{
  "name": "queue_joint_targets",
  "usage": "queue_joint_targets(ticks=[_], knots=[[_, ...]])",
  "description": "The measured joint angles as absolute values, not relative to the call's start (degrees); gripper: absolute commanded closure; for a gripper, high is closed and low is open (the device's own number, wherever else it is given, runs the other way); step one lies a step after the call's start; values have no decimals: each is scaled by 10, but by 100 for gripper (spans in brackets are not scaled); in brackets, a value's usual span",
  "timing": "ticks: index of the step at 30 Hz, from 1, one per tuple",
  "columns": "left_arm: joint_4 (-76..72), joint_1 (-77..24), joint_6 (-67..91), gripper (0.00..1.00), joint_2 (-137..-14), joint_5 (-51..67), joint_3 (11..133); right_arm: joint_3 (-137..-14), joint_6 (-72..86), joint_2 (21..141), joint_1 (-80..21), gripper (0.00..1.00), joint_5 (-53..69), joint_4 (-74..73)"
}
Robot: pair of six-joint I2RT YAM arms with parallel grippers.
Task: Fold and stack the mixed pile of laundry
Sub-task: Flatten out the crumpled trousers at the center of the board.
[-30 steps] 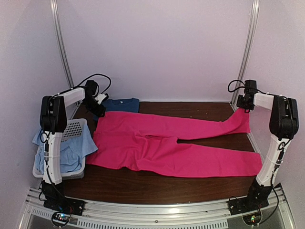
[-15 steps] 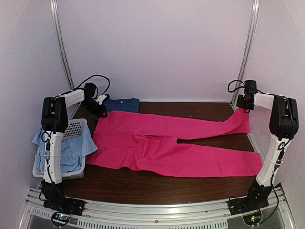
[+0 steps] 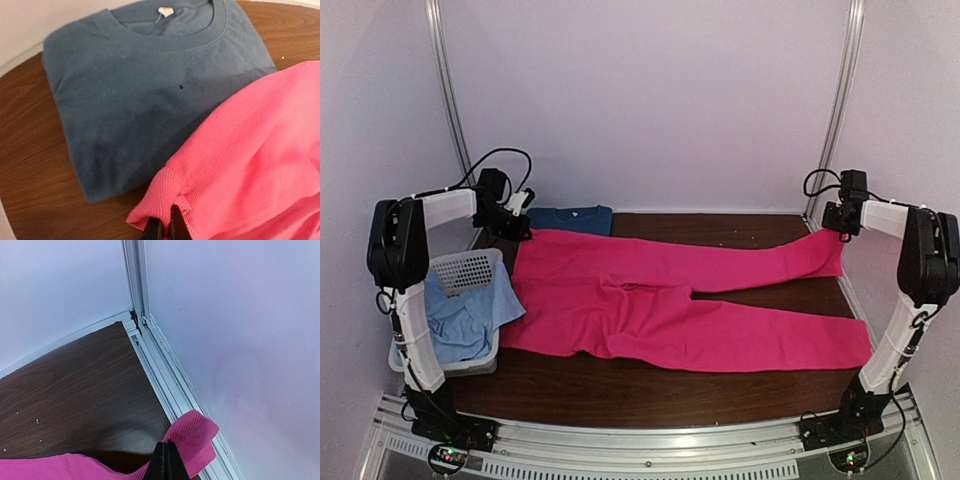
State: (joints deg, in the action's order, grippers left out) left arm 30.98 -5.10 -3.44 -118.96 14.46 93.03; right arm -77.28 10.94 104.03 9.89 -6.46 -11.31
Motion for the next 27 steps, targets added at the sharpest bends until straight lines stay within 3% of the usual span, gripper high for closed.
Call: queue_joint_targets(ticks=[9,19,27], knots=[[232,-53,11,100,-1052,93,823,-701,120,943,102,100,-75,-95],[103,-57,49,100,-971,-66,705,-674,121,891,120,100,-120,-83],[-15,-61,69,100,-900,-77,588,-618,124,798,120,100,-128,-80]])
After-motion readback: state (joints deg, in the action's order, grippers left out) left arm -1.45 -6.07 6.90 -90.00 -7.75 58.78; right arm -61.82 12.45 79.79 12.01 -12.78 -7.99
